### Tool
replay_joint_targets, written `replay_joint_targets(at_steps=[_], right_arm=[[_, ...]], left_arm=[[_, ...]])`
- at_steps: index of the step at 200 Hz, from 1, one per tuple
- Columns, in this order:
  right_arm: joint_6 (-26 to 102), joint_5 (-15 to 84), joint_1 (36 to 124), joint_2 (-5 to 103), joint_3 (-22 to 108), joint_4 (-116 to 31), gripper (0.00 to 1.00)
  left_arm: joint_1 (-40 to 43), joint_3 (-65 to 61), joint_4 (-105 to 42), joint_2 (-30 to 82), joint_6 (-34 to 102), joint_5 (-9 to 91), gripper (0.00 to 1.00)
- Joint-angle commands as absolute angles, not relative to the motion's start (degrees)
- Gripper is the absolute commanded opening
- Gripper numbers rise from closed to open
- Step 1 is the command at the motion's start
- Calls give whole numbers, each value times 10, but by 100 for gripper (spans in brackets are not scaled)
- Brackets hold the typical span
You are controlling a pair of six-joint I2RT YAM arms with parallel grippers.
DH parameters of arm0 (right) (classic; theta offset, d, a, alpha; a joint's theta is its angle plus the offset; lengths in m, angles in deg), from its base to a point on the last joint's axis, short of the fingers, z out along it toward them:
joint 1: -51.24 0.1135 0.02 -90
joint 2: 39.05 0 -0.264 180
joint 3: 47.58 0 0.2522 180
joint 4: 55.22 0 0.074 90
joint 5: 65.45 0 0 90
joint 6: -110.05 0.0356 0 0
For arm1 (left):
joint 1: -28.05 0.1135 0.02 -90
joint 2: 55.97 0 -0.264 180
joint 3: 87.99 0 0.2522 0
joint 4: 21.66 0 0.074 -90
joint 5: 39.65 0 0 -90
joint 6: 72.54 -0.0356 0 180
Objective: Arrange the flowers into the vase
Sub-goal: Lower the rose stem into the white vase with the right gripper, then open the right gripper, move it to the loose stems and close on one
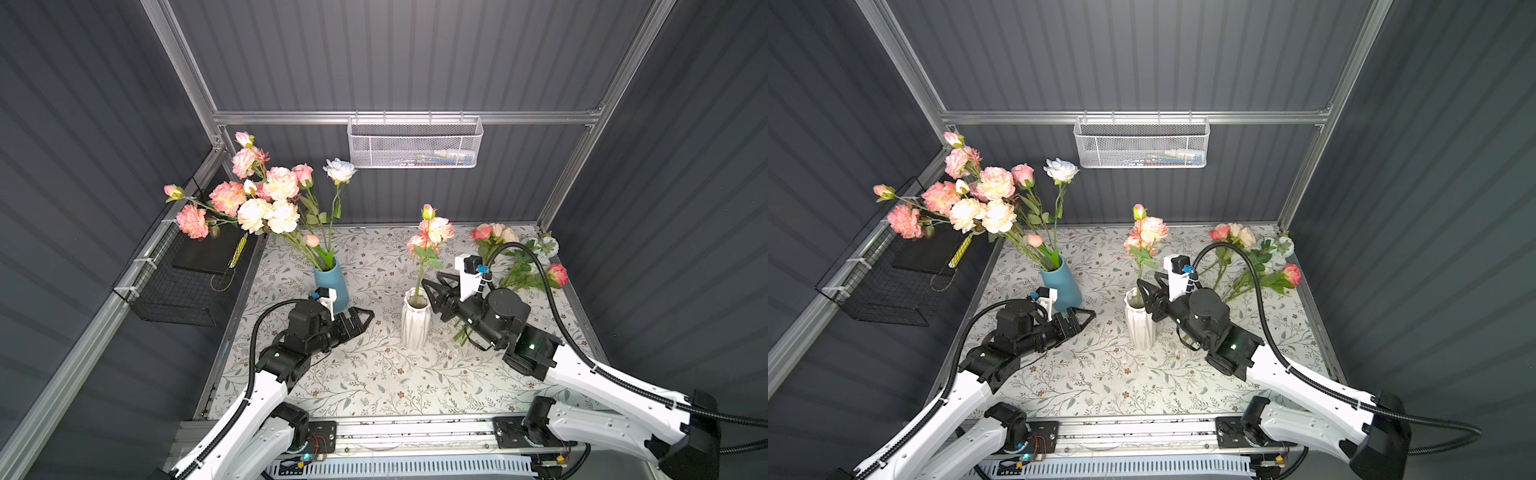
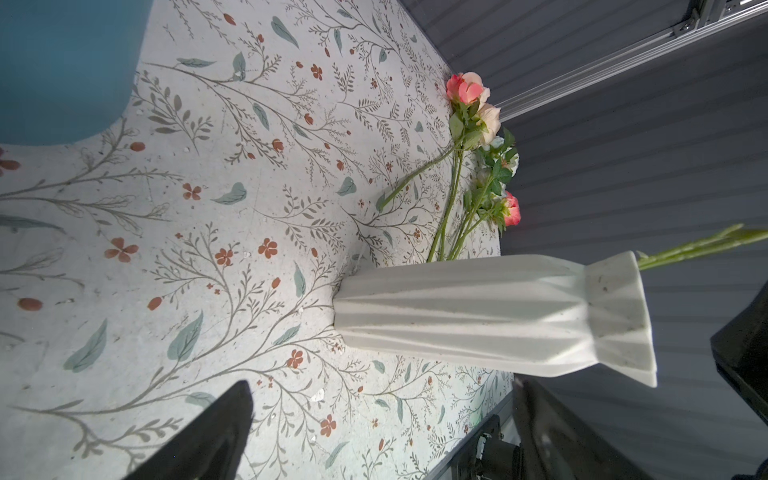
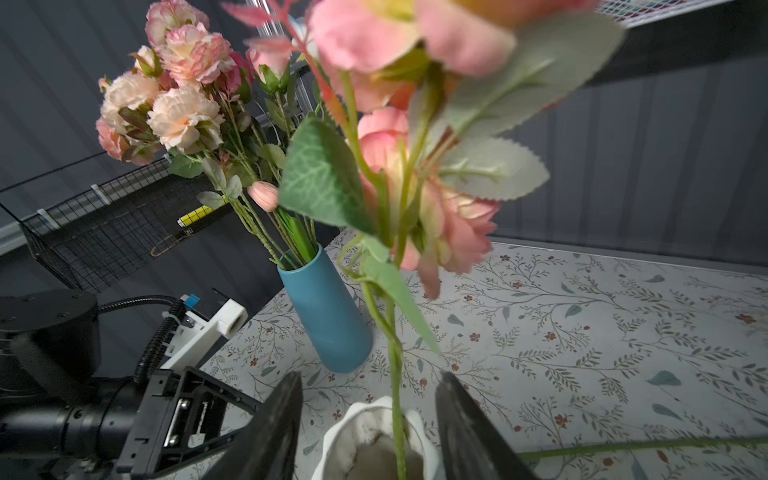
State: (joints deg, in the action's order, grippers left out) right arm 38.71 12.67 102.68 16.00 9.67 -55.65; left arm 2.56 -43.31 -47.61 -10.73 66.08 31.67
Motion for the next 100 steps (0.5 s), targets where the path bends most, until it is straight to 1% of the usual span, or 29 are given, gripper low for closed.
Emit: replay_joint_targets(at_steps=[1,28,60,80,100], right_arm=[[412,109,1028,110,62,-529,56],[427,65,1028,55,30,-478,57],[466,7,1015,39,10,-382,51],[501,17,977,47,-2,-345,47],[543,74,890,65,-13,-324,42]], left_arm=[[3,-444,-448,-106,669,338,100],[-26,-443,-438,-80,663,360,100],[-28,-447,-435,-71,653,370,100],[-28,-447,-439,-68,647,373,100],[-28,-448,-443,-68,646,375,100]])
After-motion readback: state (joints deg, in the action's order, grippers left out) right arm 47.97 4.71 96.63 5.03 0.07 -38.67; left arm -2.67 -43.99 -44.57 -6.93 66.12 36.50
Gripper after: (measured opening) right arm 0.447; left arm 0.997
